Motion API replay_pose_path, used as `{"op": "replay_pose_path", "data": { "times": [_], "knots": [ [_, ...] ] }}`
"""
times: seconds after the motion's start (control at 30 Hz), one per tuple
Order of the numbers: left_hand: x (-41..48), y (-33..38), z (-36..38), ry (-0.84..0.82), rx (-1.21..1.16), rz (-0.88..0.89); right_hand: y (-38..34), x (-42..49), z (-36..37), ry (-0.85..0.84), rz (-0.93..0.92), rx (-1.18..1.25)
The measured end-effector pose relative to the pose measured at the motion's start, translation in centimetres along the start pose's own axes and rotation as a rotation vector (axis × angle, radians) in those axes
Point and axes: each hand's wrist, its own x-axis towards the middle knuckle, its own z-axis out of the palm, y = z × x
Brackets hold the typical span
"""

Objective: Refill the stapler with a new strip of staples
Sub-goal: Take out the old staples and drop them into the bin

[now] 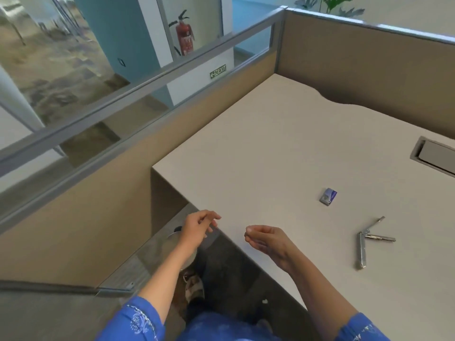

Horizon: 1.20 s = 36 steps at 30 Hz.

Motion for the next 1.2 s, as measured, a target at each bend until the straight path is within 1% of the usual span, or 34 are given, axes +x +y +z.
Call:
{"op": "replay_pose_path", "data": {
  "times": [0.13,0.47,0.57,0.73,0.9,0.97,1.03,1.1,1.2],
  "knots": [
    [0.5,-1.9,-3.4,0.053,-0.046,-0.053,0.7,1.3,2.4,0.005,-0.029,-0.046],
    [2.8,-4.9,-8.0,0.049,-0.057,-0.096,2.5,5.2,7.2,0.166,-0.028,-0.088],
    [3.3,-5.6,-9.0,0.090,-0.069,-0.106,2.7,6.4,8.3,0.203,-0.030,-0.129],
    [2.8,-7.2,-10.5,0.165,-0.115,-0.133,3.2,7.9,10.5,0.203,-0.031,-0.170],
    [1.7,-7.8,-12.3,0.259,-0.115,-0.083,3.9,9.3,12.2,0.248,-0.100,-0.332],
    [1.6,-7.8,-13.1,0.308,-0.120,-0.059,4.5,9.7,12.9,0.225,-0.113,-0.402],
    [1.6,-7.9,-13.9,0.356,-0.128,-0.052,5.4,10.3,13.7,0.185,-0.092,-0.417],
    [1.5,-8.2,-14.5,0.382,-0.132,-0.051,6.6,11.2,14.7,0.160,-0.029,-0.402],
    [1.1,-8.7,-15.4,0.396,-0.160,-0.074,8.7,13.1,15.9,0.211,0.157,-0.275]
  ]
}}
